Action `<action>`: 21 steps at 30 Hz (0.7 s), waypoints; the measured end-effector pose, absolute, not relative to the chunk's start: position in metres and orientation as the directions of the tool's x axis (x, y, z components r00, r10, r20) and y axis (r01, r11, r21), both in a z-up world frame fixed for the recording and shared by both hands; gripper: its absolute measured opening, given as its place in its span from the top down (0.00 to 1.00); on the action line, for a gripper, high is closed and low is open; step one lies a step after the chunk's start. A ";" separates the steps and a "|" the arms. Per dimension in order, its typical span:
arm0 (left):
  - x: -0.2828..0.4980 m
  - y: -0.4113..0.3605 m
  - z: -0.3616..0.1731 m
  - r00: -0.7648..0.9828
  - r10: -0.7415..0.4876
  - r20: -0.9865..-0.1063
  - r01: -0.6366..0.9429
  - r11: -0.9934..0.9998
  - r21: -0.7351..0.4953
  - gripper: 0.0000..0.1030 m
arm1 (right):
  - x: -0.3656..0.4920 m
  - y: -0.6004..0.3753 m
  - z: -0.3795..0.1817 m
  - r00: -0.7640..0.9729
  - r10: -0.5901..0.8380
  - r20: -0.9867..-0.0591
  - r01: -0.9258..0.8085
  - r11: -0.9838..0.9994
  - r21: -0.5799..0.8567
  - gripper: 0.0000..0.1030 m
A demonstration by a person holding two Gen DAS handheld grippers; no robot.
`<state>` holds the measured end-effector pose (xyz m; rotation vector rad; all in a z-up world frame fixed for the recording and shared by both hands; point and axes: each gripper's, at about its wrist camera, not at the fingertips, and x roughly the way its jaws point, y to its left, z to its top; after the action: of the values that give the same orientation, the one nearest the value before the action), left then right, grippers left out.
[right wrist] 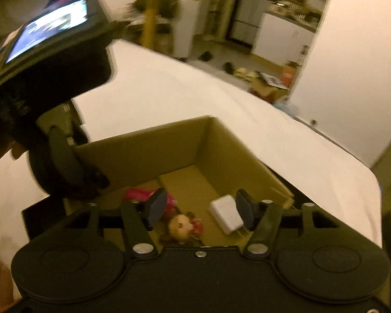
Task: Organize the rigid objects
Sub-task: 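Lower the doll into the box and open the right gripper, then move the right tool back toward the red figure and perfume bottle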
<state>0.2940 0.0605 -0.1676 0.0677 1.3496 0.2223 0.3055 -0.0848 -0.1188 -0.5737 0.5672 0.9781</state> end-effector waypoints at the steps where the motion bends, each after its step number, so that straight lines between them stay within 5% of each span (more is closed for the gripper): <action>1: 0.294 0.061 -0.168 0.202 0.197 -0.959 -0.120 0.977 0.176 0.85 | 0.308 -0.090 -0.119 0.445 0.592 -0.671 -0.871 0.460 -0.172 0.40; 10: 0.294 0.058 -0.168 0.201 0.205 -0.958 -0.118 0.976 0.184 0.85 | 0.313 -0.142 -0.117 0.503 0.623 -0.599 -0.797 0.602 -0.042 0.13; 21: 0.294 0.055 -0.168 0.201 0.212 -0.956 -0.112 0.975 0.192 0.85 | 0.325 -0.174 -0.116 0.530 0.606 -0.594 -0.758 0.652 -0.011 0.12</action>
<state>0.2937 0.0551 -0.1683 0.0864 1.3502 0.2268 0.3246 -0.1737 -0.1159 -0.2833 0.5907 0.8268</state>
